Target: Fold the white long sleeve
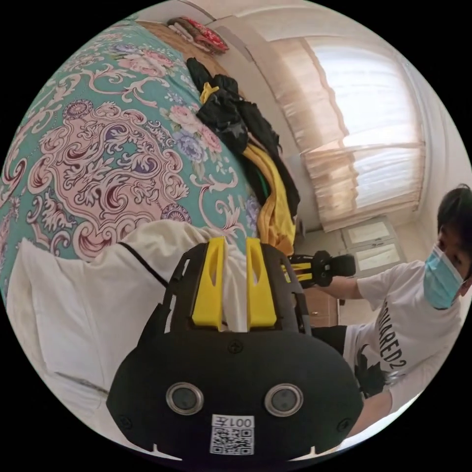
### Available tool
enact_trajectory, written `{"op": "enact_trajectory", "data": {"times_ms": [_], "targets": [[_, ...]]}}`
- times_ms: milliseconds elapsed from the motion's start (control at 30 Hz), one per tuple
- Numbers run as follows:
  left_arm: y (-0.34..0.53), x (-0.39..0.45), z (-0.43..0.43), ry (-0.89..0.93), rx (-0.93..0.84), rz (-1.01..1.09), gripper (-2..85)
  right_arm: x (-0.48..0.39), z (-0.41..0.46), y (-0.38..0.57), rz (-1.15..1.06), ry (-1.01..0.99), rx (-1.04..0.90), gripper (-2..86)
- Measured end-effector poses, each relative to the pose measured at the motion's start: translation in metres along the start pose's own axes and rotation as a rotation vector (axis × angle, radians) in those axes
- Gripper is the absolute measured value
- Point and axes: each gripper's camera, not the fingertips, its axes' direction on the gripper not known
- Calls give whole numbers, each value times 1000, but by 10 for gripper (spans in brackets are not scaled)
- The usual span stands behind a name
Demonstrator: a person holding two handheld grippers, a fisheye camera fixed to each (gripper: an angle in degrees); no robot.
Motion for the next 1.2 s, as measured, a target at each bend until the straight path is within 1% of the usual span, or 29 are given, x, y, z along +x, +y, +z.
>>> {"op": "enact_trajectory", "data": {"times_ms": [167, 300, 433, 500, 567, 633, 667, 700, 767, 867, 933, 1000, 1033, 1100, 1200], "targets": [[-15, 2, 13, -8, -17, 15, -7, 16, -10, 11, 132, 10, 42, 28], [-28, 8, 24, -96, -51, 38, -8, 22, -4, 14, 181, 39, 18, 25], [-34, 6, 42, -174, -133, 40, -9, 37, 2, 17, 288, 15, 22, 20], [-32, 5, 43, -185, -140, 31, -8, 42, 4, 20, 322, 13, 11, 17], [-25, 7, 34, -199, -57, 12, -8, 46, 2, 22, 346, 2, 9, 14], [-8, 12, 15, -188, 56, -12, 0, 49, -2, 24, 365, 149, -53, 11], [-2, 14, 11, -190, 70, -17, 4, 50, -4, 25, 353, 172, -72, 12], [12, 21, 4, -195, 97, -10, 11, 50, -10, 24, 334, 171, -81, 12], [39, 36, 0, -213, 109, 14, 20, 47, -24, 22, 310, 98, -43, 18], [93, 66, 17, -326, -16, 71, 32, 25, -43, 9, 241, -34, 3, 38], [136, 89, 45, -397, -141, 130, 39, -3, -49, -9, 172, -133, -2, 70], [159, 104, 66, -459, -210, 186, 40, -26, -47, -21, 130, -182, -15, 80], [171, 113, 79, -529, -250, 225, 40, -40, -43, -28, 109, -182, -23, 81], [183, 123, 96, -613, -291, 288, 40, -54, -33, -36, 107, -163, -59, 81], [194, 127, 116, -708, -357, 340, 32, -62, -12, -44, 158, -166, -130, 71]]}}
